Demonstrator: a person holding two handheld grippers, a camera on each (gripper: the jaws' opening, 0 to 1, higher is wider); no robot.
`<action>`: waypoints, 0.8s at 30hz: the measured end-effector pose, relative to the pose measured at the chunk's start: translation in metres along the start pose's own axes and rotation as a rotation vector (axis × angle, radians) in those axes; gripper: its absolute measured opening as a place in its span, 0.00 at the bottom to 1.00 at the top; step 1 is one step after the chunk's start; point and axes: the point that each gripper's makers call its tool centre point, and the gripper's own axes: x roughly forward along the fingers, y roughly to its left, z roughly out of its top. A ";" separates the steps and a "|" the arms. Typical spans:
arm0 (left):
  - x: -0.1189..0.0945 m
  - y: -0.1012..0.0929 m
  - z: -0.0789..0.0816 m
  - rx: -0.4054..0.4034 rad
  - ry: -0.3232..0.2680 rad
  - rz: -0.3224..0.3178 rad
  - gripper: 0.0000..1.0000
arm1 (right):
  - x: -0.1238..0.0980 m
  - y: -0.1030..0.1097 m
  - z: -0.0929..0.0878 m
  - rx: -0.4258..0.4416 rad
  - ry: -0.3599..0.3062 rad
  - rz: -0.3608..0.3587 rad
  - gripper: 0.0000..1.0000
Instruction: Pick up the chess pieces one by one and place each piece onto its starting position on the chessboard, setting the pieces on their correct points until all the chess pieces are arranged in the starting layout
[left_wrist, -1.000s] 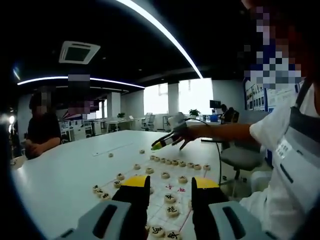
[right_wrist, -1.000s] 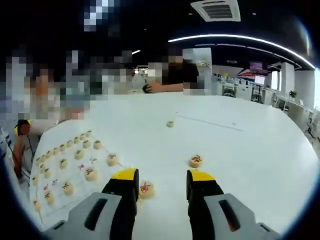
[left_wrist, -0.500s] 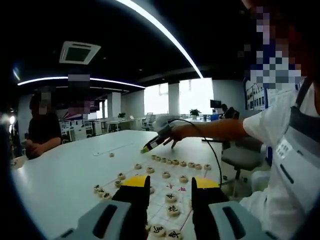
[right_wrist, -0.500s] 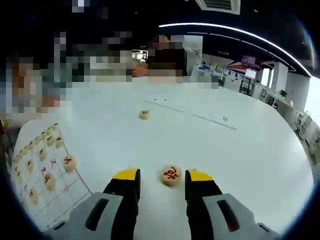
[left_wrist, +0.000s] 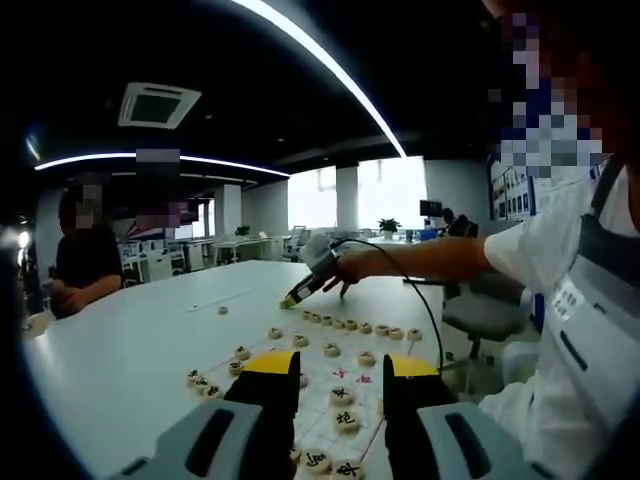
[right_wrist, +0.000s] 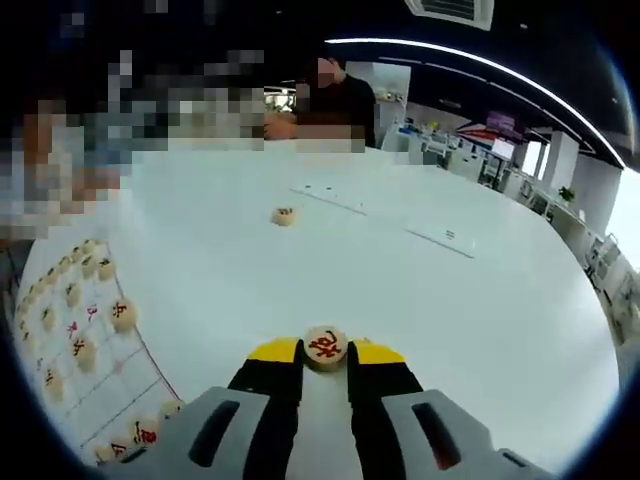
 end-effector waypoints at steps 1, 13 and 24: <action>0.000 0.000 0.000 -0.001 0.000 0.000 0.35 | -0.001 0.000 0.000 0.000 -0.001 0.001 0.19; 0.002 -0.001 -0.001 0.002 0.008 -0.006 0.35 | -0.049 0.059 0.018 0.048 -0.159 0.167 0.19; 0.003 -0.005 0.000 0.007 0.007 -0.015 0.35 | -0.069 0.130 0.002 -0.036 -0.125 0.333 0.19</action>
